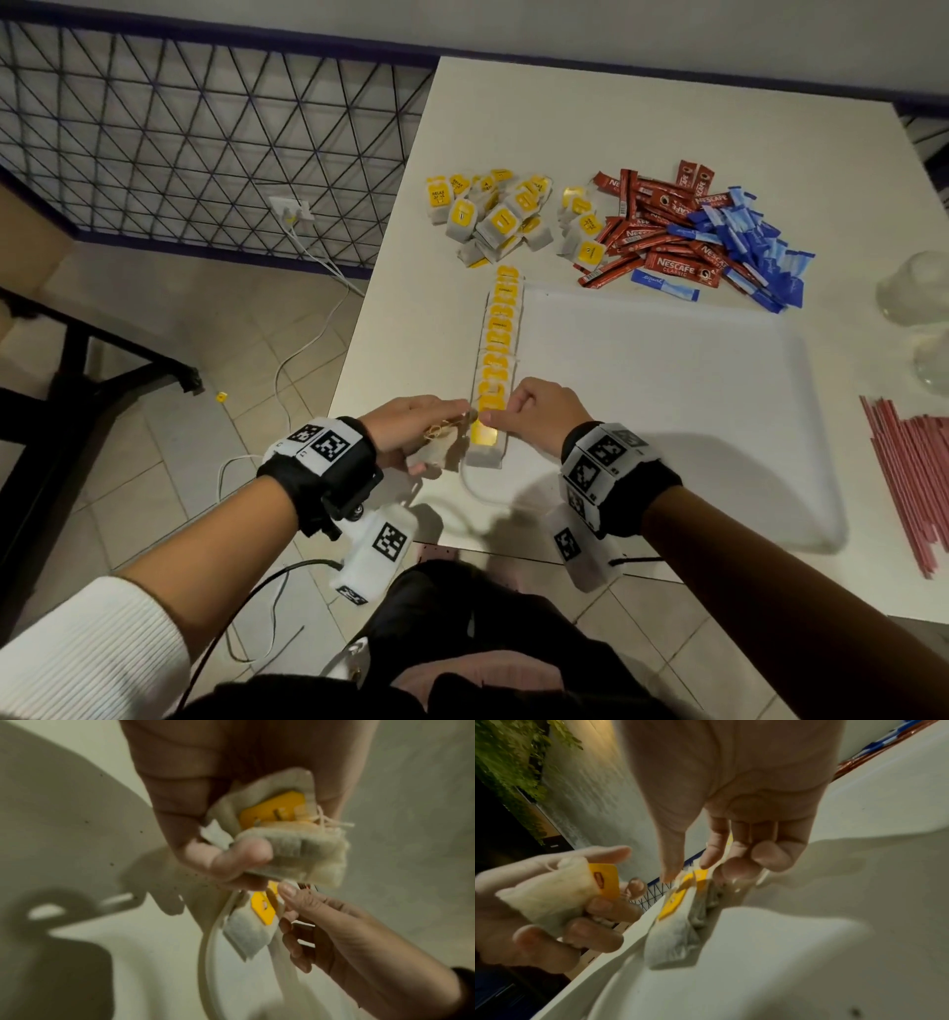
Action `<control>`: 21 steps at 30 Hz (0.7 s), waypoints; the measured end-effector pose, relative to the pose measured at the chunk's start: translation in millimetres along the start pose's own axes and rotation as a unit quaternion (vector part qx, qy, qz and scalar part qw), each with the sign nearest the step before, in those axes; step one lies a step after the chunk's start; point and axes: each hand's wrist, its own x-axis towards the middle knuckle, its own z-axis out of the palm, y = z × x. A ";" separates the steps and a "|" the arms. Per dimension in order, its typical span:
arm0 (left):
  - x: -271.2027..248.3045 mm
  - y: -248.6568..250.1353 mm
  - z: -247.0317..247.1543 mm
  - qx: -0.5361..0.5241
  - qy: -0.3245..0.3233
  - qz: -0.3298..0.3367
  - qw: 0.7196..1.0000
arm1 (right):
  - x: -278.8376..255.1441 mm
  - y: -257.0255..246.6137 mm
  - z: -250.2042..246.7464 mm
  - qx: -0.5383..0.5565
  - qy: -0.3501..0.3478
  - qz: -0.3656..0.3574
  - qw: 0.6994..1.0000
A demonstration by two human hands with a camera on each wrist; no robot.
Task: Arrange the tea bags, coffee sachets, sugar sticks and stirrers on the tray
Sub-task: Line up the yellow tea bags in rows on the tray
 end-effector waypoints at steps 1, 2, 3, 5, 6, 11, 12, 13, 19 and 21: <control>-0.5 1.9 -0.1 -0.018 -0.006 -0.005 1.000 | -2.4 -2.9 -1.9 0.010 0.006 -0.003 1.000; -0.3 3.0 -0.1 -0.035 -0.020 -0.012 0.999 | -5.4 -6.7 -3.8 0.028 0.005 -0.009 1.000; -0.1 4.3 0.2 -0.050 -0.039 -0.020 0.998 | -8.2 -10.5 -5.4 0.050 -0.007 -0.017 0.999; 0.4 5.9 2.2 -0.080 -0.067 -0.026 0.994 | -15.3 -19.1 -8.4 0.072 -0.062 -0.024 0.995; 0.8 6.6 3.6 -0.091 -0.073 -0.025 0.993 | -18.7 -22.8 -9.7 0.067 -0.094 -0.020 0.993; -1.4 15.2 12.1 -0.127 -0.104 -0.018 0.986 | -27.5 -27.8 -15.0 0.076 -0.133 -0.032 0.988; -1.5 16.6 12.8 -0.129 -0.109 -0.018 0.985 | -28.9 -27.2 -16.2 0.081 -0.127 -0.040 0.988; -1.5 17.6 13.5 -0.122 -0.117 -0.017 0.985 | -29.9 -26.0 -17.4 0.089 -0.120 -0.045 0.988; -3.9 14.9 17.6 -0.080 -0.076 0.037 0.993 | -30.8 -19.3 -26.9 0.115 -0.047 -0.041 0.991; -4.6 11.1 15.0 -0.091 -0.031 0.072 0.993 | -30.0 -18.1 -29.6 0.109 -0.021 -0.043 0.993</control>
